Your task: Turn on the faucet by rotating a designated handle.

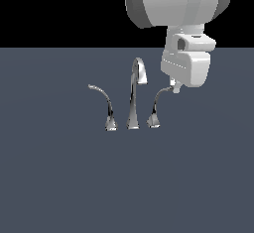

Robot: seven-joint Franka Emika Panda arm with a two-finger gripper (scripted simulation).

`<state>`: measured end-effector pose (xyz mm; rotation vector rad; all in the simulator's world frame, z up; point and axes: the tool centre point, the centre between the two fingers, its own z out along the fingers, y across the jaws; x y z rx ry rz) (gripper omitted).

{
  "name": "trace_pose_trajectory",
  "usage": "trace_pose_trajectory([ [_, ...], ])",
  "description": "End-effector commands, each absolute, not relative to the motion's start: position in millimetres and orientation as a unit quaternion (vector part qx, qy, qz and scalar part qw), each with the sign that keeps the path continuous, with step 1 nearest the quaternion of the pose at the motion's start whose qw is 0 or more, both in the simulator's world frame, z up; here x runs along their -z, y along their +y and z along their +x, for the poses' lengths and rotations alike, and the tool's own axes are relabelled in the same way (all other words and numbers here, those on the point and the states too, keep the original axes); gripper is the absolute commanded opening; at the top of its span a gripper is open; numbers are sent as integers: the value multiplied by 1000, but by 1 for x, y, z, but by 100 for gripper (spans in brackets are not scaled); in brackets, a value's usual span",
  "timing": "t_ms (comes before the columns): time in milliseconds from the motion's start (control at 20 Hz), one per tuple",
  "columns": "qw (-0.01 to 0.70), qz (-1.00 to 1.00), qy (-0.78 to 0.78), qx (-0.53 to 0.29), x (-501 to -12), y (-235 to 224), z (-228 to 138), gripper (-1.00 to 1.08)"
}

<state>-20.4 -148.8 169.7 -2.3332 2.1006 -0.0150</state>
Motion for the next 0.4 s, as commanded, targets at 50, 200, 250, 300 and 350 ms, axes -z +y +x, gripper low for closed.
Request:
trace_pose_trajectory([
  [50, 1, -747, 665, 2, -170, -130, -29, -100],
  [200, 0, -748, 664, 1, -170, -119, -36, -100],
  [250, 0, -748, 664, 1, -171, -116, -39, -100],
  [300, 0, -748, 664, 0, -170, -112, -41, -100],
  [350, 0, -748, 664, 0, -170, -112, -41, -100],
])
